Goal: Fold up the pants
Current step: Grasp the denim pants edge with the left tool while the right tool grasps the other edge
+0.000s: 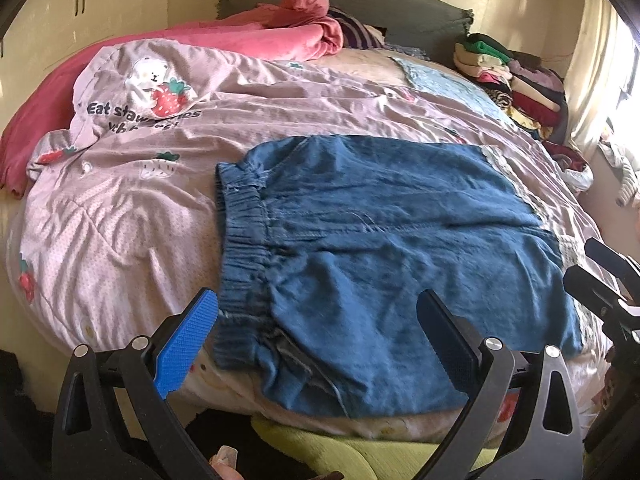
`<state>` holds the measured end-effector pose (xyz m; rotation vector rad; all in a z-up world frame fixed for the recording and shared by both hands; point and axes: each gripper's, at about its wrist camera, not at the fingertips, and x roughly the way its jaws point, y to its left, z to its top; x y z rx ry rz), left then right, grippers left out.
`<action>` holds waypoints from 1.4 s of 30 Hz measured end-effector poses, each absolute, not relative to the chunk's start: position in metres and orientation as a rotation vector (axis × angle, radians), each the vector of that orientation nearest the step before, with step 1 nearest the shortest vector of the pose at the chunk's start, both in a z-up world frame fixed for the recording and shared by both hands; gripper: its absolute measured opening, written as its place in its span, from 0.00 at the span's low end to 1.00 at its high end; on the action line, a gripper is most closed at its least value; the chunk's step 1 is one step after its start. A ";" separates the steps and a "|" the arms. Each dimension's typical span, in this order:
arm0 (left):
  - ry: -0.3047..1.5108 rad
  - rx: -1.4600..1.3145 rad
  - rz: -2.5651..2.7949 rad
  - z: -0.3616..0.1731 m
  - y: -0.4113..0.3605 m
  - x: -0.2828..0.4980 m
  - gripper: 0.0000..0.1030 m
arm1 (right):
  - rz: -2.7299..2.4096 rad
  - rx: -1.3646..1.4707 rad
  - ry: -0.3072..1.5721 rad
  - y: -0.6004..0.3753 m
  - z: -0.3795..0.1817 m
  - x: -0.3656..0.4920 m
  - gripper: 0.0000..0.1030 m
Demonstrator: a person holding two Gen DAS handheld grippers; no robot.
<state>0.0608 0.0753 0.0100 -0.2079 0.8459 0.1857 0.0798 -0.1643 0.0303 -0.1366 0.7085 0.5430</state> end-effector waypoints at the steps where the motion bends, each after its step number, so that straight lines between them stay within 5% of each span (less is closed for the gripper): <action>1: 0.847 -0.211 0.192 0.009 0.078 0.063 0.96 | 0.548 -0.143 0.708 -0.159 0.030 0.084 0.92; 42: 0.984 -0.349 0.278 -0.045 0.211 0.200 0.96 | 0.692 -0.409 0.798 -0.049 -0.012 0.289 0.92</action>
